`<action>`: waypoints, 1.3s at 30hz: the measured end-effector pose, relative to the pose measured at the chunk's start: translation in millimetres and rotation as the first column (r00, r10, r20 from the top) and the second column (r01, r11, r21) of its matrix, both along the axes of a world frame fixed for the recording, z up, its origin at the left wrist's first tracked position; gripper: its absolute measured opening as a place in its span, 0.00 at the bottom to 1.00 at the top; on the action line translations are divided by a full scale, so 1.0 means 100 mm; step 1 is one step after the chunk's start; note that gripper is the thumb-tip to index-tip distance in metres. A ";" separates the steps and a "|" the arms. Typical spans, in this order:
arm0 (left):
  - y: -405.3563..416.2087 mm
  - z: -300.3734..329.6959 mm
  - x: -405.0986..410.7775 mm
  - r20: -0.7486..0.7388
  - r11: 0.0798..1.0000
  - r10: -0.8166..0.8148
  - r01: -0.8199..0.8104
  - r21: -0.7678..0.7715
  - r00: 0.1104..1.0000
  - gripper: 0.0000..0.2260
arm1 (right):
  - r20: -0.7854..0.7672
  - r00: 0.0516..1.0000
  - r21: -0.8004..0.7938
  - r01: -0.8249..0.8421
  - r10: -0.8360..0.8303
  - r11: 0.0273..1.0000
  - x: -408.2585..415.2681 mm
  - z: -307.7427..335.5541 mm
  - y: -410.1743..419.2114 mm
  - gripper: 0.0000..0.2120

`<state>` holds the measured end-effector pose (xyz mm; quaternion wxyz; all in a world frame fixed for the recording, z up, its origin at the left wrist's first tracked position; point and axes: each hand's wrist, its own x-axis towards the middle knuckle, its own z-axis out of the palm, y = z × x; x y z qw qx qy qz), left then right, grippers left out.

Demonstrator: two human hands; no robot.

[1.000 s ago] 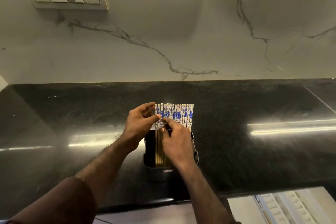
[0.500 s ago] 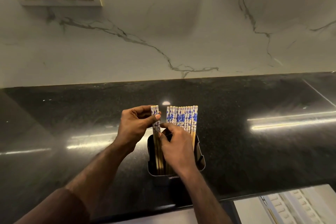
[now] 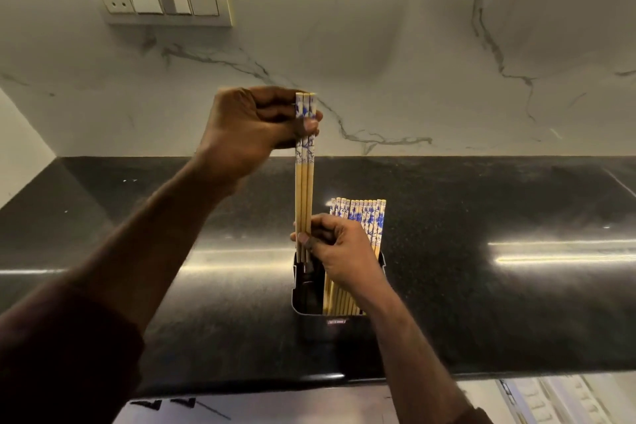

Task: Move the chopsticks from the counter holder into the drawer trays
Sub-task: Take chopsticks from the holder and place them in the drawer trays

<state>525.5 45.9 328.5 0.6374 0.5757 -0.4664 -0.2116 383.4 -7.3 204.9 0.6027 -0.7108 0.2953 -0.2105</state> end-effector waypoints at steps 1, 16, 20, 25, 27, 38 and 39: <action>0.04 0.06 -0.02 -0.004 1.000 0.006 -0.006 -0.016 1.000 0.15 | 0.000 1.000 0.006 -0.012 0.012 1.000 -0.05 0.03 0.04 0.10; 1.14 0.27 -0.88 -0.155 0.992 -0.090 0.075 -0.099 0.984 0.14 | 0.035 0.998 0.095 0.054 -0.057 0.994 -1.21 0.26 1.21 0.08; 1.34 0.10 -1.29 -0.219 0.991 -0.128 0.119 -0.053 0.967 0.15 | -0.023 0.993 0.038 0.120 -0.120 0.992 -1.72 0.15 1.53 0.08; 1.39 -0.06 -1.96 -0.260 0.982 -0.184 0.191 0.001 0.948 0.12 | -0.128 0.967 -0.034 0.219 -0.222 0.975 -2.49 0.09 1.71 0.07; 1.35 -0.13 -2.27 -0.297 0.975 -0.218 0.224 -0.012 0.930 0.13 | -0.157 0.954 -0.042 0.251 -0.255 0.967 -2.82 0.07 1.72 0.07; 0.79 -0.87 -4.24 -0.424 0.952 -0.217 0.287 0.108 0.879 0.13 | -0.233 0.909 0.093 0.374 -0.345 0.923 -4.75 -0.43 1.29 0.05; 0.71 -0.96 -4.41 -0.432 0.949 -0.207 0.287 0.129 0.878 0.13 | -0.248 0.902 0.107 0.389 -0.354 0.915 -4.92 -0.47 1.22 0.05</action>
